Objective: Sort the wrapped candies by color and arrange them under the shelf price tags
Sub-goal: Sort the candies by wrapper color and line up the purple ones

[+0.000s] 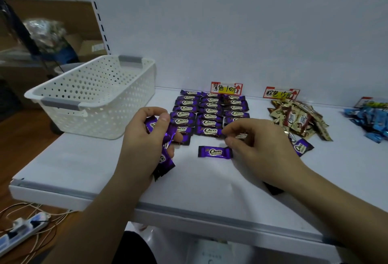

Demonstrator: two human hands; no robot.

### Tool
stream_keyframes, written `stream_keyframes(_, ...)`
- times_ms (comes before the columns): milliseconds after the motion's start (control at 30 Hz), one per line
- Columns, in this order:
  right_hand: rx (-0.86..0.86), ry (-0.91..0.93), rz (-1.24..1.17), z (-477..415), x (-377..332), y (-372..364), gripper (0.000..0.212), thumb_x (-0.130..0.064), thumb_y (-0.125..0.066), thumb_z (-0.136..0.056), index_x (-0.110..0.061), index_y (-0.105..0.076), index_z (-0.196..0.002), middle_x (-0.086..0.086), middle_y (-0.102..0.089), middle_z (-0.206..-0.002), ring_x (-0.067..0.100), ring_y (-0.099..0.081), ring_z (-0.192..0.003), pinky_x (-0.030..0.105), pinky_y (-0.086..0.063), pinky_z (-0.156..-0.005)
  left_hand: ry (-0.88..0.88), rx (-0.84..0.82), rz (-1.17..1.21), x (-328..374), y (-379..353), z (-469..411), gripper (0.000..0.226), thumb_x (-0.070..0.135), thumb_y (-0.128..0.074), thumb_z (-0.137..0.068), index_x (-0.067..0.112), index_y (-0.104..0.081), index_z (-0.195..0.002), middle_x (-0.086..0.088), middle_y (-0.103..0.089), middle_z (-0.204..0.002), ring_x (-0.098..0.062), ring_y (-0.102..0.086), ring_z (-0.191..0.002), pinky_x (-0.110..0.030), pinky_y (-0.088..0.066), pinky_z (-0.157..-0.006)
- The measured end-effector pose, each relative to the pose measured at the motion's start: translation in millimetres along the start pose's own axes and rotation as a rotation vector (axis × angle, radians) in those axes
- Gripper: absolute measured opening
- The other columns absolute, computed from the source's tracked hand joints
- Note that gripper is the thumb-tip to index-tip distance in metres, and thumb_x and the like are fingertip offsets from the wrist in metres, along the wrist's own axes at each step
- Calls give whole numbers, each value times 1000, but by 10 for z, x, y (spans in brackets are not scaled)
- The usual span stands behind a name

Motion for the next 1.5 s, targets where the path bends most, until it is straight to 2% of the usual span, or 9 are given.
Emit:
stream_keyframes(233, -294, 153, 185, -73, -35, -32, 14, -34, -76, -87, -35, -70, -99, -20, -65, -94, -2, -59, -84, 10, -40, -67, 88, -29, 51, -36, -38, -43, 17, 27, -50, -105, 12, -57, -108, -6, -53, -70, -9, -46, -46, -21, -39, -40)
stream_keyframes(333, -280, 167, 182, -138, -52, -39, 10, -26, -65, -94, -30, -74, -95, -19, -68, -84, -6, -59, -80, 8, -39, -63, 81, -53, 52, -47, -32, -48, 15, 27, -51, -104, 14, -57, -106, -5, -52, -67, -11, -44, -48, -24, -38, -41)
stream_keyframes(467, -261, 91, 125, -198, -46, -36, 11, -24, -67, -94, -29, -77, -93, -24, -66, -76, -15, -58, -78, 4, -40, -62, 70, -71, 45, -49, -23, -49, 14, 26, -52, -104, 14, -57, -106, -7, -51, -66, -13, -43, -48, -26, -38, -42)
stream_keyframes(700, -132, 104, 232, -181, 23, -107, 13, -32, -67, -94, -25, -74, -87, -13, -70, -80, 3, -61, -75, 10, -41, -62, 72, -66, 53, -49, -21, -43, 13, 24, -53, -104, 12, -57, -106, -9, -52, -68, -13, -44, -48, -25, -39, -43)
stream_keyframes(900, -129, 208, 224, -15, -70, -173, 5, -36, -70, -87, -32, -69, -90, -18, -61, -89, -1, -55, -81, 18, -44, -71, 63, -62, 53, -20, -15, -16, 15, 25, -50, -105, 11, -58, -105, -7, -53, -68, -12, -46, -49, -25, -39, -43)
stream_keyframes(1067, -44, 115, 190, -58, -131, -274, 3, -31, -71, -86, -29, -74, -85, -15, -63, -84, 4, -57, -78, 28, -50, -75, 85, -54, 103, -21, -4, -13, 28, 19, -40, -107, 12, -57, -86, -7, -45, -61, -18, -37, -47, -25, -33, -45)
stream_keyframes(1300, -42, 68, 204, -112, -175, -297, 7, -31, -73, -88, -29, -77, -92, -14, -63, -89, 4, -55, -81, 24, -46, -74, 162, -131, 249, -14, 22, -10, 9, 16, -40, -75, 10, -46, -79, -7, -41, -59, -19, -30, -45, -22, -29, -41)
stream_keyframes(1400, -30, 66, 206, -117, -170, -299, 8, -32, -74, -88, -28, -78, -94, -14, -63, -90, 6, -56, -81, 28, -50, -77, 157, -114, 179, -32, 28, -15, 14, 15, -41, -69, 11, -49, -80, -10, -46, -64, -20, -33, -45, -22, -30, -43)
stream_keyframes(1500, -28, 74, 205, -120, -145, -315, 9, -33, -73, -88, -28, -78, -94, -13, -62, -89, 6, -54, -81, 28, -48, -77, 106, -93, 55, -36, 11, -10, 9, 7, -47, -82, 12, -54, -84, -12, -48, -70, -21, -36, -51, -25, -32, -44)
Point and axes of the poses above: each hand's wrist, its own z-axis away from the middle knuckle, its own y-axis out of the back of the hand, x = y × z, the point moved 2 cm from there along -z, towards the middle knuckle
